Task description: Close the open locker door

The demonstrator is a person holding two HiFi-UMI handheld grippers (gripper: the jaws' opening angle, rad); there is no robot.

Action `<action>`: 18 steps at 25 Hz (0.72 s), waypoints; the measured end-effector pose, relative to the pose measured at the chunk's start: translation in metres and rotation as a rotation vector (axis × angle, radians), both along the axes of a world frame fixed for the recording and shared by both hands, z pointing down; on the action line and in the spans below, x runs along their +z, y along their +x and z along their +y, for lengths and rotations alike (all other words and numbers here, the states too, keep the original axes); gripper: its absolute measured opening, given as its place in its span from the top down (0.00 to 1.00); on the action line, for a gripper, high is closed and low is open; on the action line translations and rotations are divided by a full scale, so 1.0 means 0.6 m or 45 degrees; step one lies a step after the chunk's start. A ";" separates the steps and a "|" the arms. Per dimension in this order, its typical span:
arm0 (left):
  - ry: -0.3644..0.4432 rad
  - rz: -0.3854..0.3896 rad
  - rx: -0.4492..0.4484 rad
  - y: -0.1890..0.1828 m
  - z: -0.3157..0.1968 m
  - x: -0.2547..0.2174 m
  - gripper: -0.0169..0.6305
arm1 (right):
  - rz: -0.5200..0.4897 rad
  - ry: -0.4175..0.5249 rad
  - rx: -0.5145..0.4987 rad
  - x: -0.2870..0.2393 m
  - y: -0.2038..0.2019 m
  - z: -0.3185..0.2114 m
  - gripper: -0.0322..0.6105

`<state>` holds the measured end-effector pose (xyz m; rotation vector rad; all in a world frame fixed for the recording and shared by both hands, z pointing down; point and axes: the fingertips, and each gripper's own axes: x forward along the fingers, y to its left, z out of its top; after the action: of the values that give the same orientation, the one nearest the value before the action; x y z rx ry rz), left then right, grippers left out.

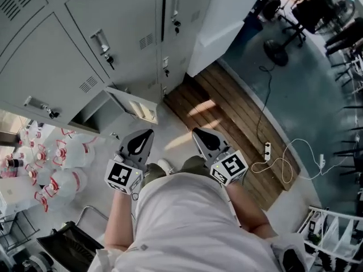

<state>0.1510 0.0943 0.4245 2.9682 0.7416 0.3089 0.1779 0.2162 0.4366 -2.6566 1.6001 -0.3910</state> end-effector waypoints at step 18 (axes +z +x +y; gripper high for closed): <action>-0.036 -0.169 -0.667 -0.040 -0.161 0.058 0.97 | -0.098 -0.324 -0.659 0.157 0.115 -0.192 0.75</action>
<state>0.1268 -0.0025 0.4592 2.9333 -0.0535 0.4414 0.2467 0.1010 0.5306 -2.3017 2.3404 -0.7395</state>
